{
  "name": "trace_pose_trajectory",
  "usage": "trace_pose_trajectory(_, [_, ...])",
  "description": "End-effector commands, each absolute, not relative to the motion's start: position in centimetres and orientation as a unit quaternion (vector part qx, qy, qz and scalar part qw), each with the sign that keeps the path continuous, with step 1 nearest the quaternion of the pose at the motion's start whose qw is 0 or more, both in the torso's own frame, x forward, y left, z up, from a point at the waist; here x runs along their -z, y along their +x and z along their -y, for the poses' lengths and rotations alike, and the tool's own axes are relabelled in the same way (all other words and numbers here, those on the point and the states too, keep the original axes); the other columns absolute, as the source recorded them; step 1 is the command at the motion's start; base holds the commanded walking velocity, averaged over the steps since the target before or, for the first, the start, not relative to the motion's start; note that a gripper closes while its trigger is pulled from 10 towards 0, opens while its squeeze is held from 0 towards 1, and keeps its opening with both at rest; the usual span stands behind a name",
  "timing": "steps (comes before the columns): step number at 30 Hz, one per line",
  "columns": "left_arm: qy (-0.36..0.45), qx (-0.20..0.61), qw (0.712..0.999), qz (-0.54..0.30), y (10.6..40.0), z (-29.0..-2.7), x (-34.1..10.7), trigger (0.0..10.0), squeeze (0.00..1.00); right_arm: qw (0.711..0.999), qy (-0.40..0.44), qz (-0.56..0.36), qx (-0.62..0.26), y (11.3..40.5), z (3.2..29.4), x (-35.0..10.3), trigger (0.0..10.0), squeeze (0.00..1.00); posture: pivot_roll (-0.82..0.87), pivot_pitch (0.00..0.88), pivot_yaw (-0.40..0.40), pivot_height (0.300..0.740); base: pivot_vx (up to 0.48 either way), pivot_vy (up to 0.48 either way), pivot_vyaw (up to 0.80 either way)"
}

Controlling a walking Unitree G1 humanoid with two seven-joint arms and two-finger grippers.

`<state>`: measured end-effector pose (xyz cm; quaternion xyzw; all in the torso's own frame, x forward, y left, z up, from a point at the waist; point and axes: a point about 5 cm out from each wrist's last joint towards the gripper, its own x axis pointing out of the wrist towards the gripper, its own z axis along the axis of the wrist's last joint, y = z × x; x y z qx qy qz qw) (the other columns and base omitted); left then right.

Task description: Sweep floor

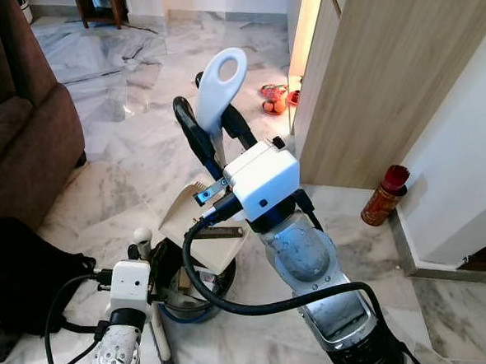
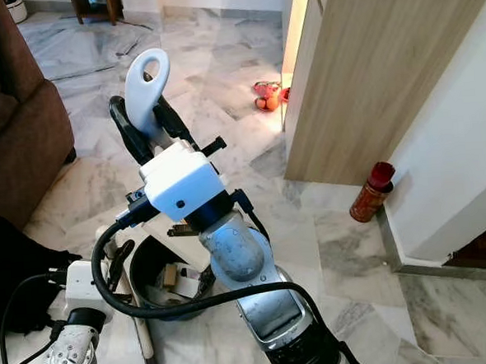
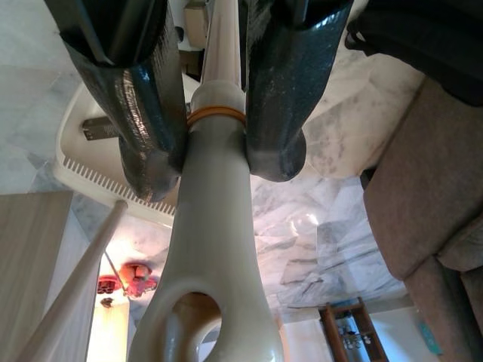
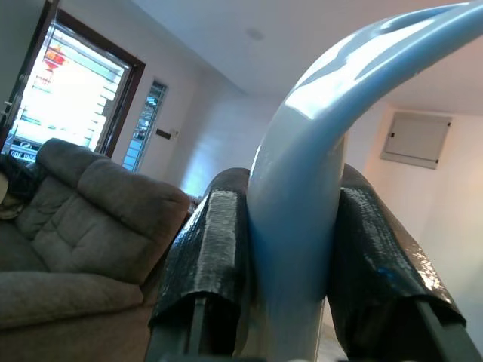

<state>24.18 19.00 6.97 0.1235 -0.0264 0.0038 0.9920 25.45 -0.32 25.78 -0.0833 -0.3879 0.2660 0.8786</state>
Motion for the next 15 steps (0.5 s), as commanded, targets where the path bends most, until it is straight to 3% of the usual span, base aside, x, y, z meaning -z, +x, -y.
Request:
trace_pose_trajectory(1, [0.127,-0.003,0.991,0.039,24.15,-18.96,-7.49,10.0,0.00,0.847,-0.085,0.449,-0.272,23.84,0.15,-27.62,10.0,0.00,0.15,0.161,-0.066,0.740,0.000,0.000,0.00])
trace_pose_trajectory(6, [0.126,-0.005,0.991,0.038,24.09,-18.97,-7.41,10.0,0.00,0.838,-0.099,0.457,-0.282,23.44,-0.23,-27.52,10.0,0.00,0.15,0.153,-0.070,0.740,0.000,0.000,0.00])
trace_pose_trajectory(15, [0.125,-0.006,0.991,0.041,24.17,-18.85,-7.41,10.0,0.00,0.847,-0.069,0.428,-0.306,23.52,-0.54,-26.92,10.0,0.00,0.16,0.142,-0.077,0.740,0.000,0.000,0.00])
